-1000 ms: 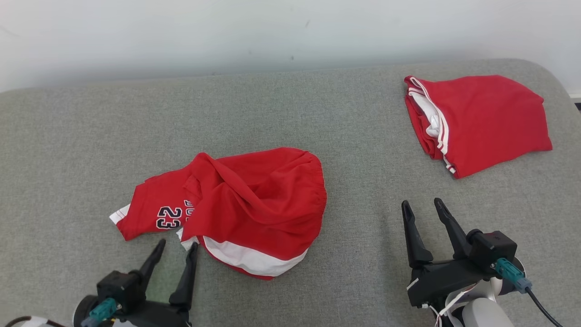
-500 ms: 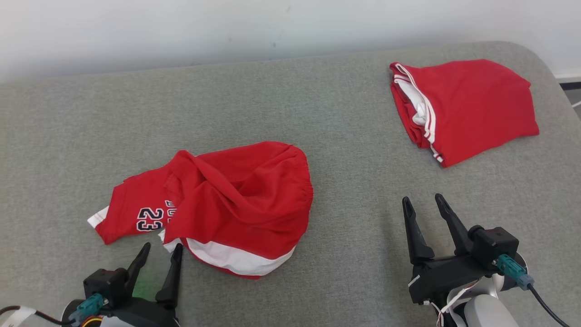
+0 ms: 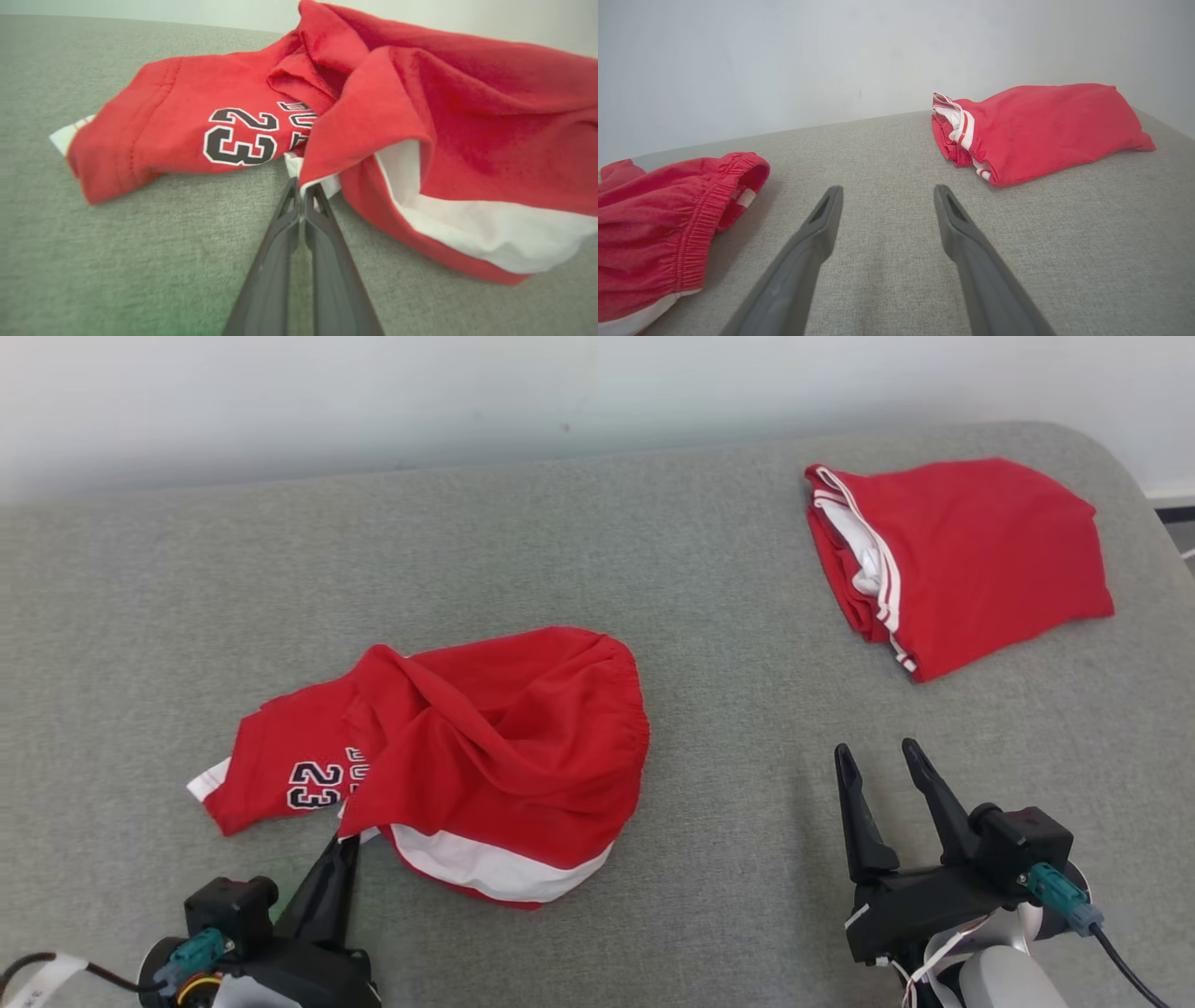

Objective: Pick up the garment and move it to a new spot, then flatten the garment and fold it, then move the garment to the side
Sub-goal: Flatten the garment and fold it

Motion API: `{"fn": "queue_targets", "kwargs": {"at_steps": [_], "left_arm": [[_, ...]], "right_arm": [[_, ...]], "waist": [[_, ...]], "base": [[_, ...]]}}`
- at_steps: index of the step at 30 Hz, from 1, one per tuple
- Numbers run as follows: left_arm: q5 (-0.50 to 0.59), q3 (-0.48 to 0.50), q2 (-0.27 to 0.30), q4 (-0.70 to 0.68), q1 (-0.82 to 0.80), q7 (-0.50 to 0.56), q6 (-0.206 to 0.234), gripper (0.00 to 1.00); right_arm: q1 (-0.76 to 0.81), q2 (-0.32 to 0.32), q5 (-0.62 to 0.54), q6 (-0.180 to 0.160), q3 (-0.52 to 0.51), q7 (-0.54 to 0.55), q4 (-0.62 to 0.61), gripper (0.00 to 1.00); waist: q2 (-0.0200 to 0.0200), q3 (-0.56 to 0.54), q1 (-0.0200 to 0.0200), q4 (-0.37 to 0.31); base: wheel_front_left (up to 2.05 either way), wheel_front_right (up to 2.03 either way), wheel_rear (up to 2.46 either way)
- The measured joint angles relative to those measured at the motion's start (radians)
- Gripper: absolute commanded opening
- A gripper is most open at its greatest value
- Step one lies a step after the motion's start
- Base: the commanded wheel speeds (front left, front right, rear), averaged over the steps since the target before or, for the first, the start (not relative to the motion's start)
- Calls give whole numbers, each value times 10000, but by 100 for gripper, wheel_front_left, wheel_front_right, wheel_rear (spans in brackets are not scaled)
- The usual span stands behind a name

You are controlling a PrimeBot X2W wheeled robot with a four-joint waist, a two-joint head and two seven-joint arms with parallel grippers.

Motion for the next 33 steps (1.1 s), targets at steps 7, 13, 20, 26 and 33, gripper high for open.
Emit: {"fn": "queue_targets", "kwargs": {"at_steps": [7,13,20,26,33], "left_arm": [[184,-33,105,-1099,734,136,173,0],[407,-169,675,-2564,1491,941,520,0],[698,-311,1321,-3958,2453,1818,955,0],[679,-332,1383,-4088,2904,1929,1118,0],[523,-412,1183,-3521,3071,1684,1124,100]], "right_arm": [[264,21,42,2,-38,4,107,100],[407,65,100,0,-61,6,163,100],[459,105,111,2,-46,10,228,100],[457,23,186,2,15,98,263,100],[474,-54,198,2,0,215,226,100]], "waist": [[0,-358,0,517],[0,-664,-1,1080],[-1,-886,-1,1574],[0,-921,0,1594],[0,-986,1,1565]], "base": [[0,0,0],[0,0,0],[0,0,0],[0,0,0],[0,0,0]]}}
